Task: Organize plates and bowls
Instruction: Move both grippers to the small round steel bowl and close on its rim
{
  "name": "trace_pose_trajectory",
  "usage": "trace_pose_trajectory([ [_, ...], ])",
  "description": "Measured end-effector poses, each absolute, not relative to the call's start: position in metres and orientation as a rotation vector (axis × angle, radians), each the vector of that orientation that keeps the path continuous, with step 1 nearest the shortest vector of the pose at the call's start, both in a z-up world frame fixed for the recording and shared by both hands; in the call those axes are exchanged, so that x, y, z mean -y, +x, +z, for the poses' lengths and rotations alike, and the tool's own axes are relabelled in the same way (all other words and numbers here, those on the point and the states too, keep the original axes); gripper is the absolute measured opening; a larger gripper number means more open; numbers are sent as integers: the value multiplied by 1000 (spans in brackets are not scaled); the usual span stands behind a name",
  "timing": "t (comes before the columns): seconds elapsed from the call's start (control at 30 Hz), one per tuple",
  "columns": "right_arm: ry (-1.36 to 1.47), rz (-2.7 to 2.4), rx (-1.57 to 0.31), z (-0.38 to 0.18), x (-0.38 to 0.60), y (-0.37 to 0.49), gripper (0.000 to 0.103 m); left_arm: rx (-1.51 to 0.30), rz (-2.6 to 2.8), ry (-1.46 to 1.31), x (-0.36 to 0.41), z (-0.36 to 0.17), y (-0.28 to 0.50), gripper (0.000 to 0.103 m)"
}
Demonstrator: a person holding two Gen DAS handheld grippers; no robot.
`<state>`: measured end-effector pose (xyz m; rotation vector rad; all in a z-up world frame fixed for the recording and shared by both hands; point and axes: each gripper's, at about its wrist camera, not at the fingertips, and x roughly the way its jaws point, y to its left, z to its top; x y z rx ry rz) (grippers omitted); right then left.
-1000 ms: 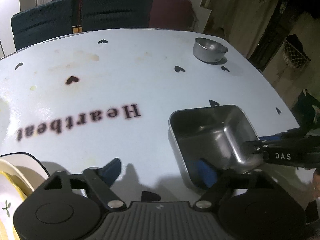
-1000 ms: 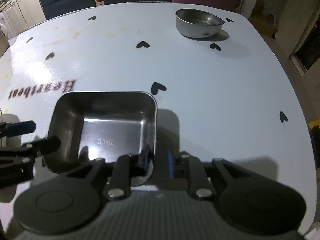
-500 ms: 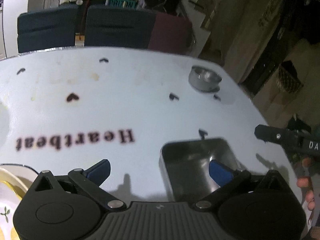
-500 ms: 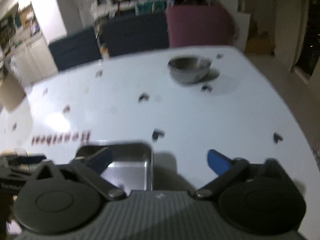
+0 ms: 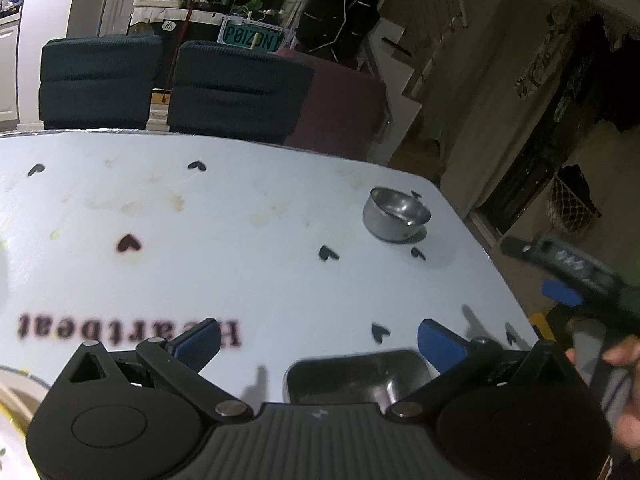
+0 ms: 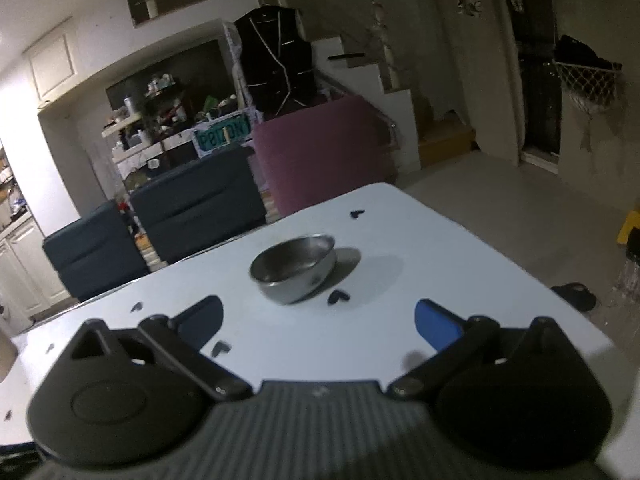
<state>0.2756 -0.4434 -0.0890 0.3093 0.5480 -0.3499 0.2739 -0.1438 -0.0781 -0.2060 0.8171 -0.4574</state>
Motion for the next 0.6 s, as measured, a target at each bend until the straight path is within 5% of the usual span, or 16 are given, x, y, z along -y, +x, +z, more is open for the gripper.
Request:
trace_pose_trajectory([
  [0.23,386,-381,-566,-110,477,326,97,-775,-445,-236,161,-68,299,103],
  [0.37,542,-374,-549,-128,504,346,71,-789,-464,-266,175,-71,314,103],
  [0.6,629,-293,-566,-156,534,387,62,-824,-535,-285,200,-85,338,94],
])
